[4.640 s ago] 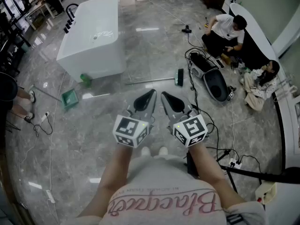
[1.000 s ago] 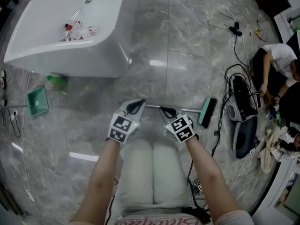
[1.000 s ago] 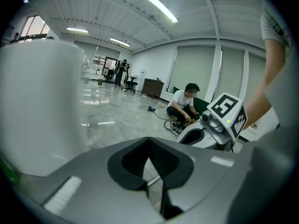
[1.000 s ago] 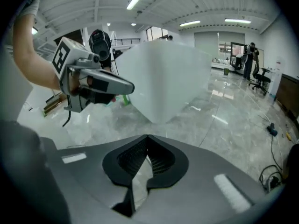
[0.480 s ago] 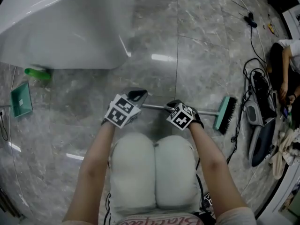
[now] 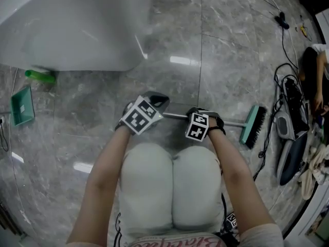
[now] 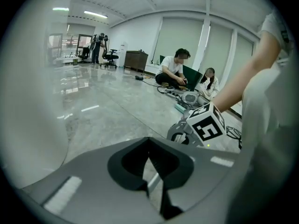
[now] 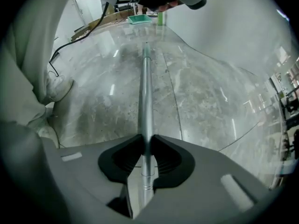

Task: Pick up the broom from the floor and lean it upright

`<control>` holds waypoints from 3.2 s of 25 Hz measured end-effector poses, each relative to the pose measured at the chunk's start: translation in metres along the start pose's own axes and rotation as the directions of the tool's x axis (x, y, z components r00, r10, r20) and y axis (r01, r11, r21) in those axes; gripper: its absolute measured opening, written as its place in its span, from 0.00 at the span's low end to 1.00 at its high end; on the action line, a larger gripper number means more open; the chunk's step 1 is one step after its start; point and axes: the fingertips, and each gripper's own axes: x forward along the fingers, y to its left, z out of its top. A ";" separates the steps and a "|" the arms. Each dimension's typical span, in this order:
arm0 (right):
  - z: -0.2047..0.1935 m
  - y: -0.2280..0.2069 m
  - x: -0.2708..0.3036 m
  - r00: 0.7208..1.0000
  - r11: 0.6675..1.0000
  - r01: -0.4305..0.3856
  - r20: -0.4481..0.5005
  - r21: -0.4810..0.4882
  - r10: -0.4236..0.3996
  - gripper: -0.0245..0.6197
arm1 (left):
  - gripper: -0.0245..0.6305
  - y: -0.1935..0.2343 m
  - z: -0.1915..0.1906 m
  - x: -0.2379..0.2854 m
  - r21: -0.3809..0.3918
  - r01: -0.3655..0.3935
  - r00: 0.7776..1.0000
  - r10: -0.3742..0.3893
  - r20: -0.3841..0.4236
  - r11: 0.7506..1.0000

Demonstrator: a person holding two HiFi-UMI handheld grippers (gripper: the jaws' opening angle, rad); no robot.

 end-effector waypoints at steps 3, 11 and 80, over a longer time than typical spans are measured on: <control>0.010 -0.021 -0.020 0.996 0.998 0.042 0.082 0.041 -0.045 0.16 | 0.04 0.000 0.028 -0.014 0.017 0.007 0.998 -0.008 0.064 1.000; 0.031 -0.090 -0.120 0.906 0.958 0.210 0.330 0.195 -0.265 0.16 | 0.04 -0.002 0.102 -0.054 0.007 -0.030 0.964 0.027 0.263 1.000; 0.168 -0.125 -0.550 0.260 0.822 0.080 0.784 0.564 -0.563 0.04 | 0.04 -0.039 0.338 -0.249 -0.071 -0.363 0.786 0.346 0.513 0.929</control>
